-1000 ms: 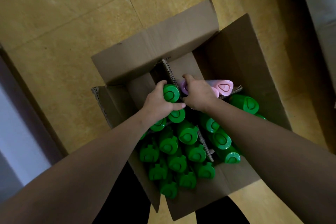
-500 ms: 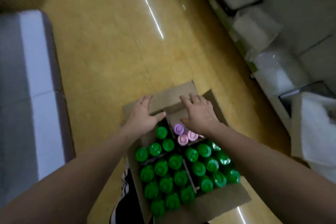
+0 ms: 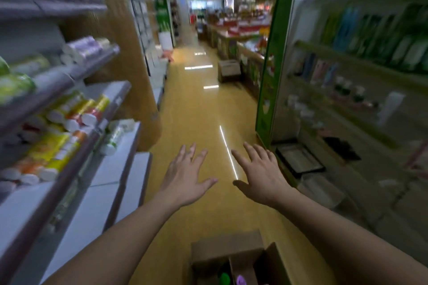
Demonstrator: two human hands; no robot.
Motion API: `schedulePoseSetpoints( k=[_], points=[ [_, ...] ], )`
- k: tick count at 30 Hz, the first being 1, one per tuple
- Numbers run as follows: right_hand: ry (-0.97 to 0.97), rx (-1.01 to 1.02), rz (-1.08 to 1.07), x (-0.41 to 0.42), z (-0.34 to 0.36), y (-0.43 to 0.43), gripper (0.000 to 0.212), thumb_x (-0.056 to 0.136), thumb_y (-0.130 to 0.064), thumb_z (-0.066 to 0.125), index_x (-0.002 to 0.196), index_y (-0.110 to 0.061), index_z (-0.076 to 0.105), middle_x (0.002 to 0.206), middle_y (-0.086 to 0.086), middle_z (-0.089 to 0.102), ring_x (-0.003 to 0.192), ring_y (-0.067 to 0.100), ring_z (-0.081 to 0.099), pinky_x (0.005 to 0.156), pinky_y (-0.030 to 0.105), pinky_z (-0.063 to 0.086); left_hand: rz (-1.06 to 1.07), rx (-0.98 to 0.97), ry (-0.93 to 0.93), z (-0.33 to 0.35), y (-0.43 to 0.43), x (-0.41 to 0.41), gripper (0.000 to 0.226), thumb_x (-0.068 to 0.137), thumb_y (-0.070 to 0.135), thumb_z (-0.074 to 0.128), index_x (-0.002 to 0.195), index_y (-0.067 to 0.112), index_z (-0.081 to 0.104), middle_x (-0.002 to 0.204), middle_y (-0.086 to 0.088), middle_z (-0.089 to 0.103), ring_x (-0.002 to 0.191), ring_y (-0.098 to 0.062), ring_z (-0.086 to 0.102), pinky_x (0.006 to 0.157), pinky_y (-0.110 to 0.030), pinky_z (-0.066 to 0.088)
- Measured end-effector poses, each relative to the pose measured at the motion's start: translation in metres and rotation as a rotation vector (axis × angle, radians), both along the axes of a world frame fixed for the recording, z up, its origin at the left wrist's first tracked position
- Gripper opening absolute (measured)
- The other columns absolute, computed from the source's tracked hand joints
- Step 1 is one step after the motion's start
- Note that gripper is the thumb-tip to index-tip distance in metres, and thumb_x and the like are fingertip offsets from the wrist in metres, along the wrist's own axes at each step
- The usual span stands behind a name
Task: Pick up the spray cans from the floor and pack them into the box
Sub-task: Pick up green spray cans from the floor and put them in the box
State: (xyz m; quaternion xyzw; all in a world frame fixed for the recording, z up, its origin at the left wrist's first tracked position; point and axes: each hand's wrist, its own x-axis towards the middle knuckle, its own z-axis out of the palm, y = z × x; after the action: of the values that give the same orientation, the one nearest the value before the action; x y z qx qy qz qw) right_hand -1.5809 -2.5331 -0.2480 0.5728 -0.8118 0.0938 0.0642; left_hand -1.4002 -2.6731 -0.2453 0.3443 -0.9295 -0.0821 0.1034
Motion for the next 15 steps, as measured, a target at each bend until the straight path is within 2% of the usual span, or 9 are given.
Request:
schedulePoseSetpoints(
  k=[4, 8, 12, 15],
  points=[
    [0.087, -0.075, 0.044, 0.016, 0.048, 0.019, 0.088, 0.091, -0.057, 0.060, 0.157, -0.042, 0.004, 0.169, 0.009, 0.003, 0.155, 0.035, 0.002, 0.123, 0.060, 0.012, 0.090, -0.078, 0.090, 0.053, 0.010, 0.012, 0.095, 0.081, 0.086, 0.037, 0.159, 0.040, 0.009, 0.169, 0.004, -0.001, 0.155, -0.023, -0.006, 0.122, -0.049, 0.015],
    [0.117, -0.111, 0.119, 0.022, 0.073, 0.030, 0.090, 0.090, -0.057, 0.063, 0.157, -0.040, 0.005, 0.169, 0.010, 0.006, 0.154, 0.037, 0.005, 0.121, 0.060, 0.013, 0.159, -0.200, 0.047, 0.092, 0.037, 0.039, 0.097, 0.078, 0.090, 0.025, 0.159, 0.039, 0.009, 0.169, 0.003, -0.003, 0.154, -0.022, -0.009, 0.124, -0.046, 0.008],
    [0.115, -0.142, 0.276, 0.030, 0.096, 0.025, 0.093, 0.087, -0.058, 0.064, 0.157, -0.038, 0.005, 0.168, 0.009, 0.007, 0.153, 0.038, 0.007, 0.120, 0.060, 0.014, 0.307, -0.308, 0.039, 0.124, 0.078, 0.081, 0.097, 0.076, 0.090, 0.018, 0.158, 0.039, 0.018, 0.169, 0.003, 0.001, 0.155, -0.021, -0.008, 0.123, -0.046, 0.005],
    [0.119, -0.167, 0.469, 0.051, 0.114, 0.024, 0.091, 0.087, -0.060, 0.060, 0.157, -0.035, 0.008, 0.168, 0.011, 0.009, 0.153, 0.038, 0.009, 0.119, 0.060, 0.018, 0.446, -0.362, 0.028, 0.137, 0.121, 0.121, 0.094, 0.077, 0.089, 0.015, 0.158, 0.041, 0.016, 0.169, 0.002, 0.001, 0.155, -0.023, -0.006, 0.124, -0.046, 0.009]
  ],
)
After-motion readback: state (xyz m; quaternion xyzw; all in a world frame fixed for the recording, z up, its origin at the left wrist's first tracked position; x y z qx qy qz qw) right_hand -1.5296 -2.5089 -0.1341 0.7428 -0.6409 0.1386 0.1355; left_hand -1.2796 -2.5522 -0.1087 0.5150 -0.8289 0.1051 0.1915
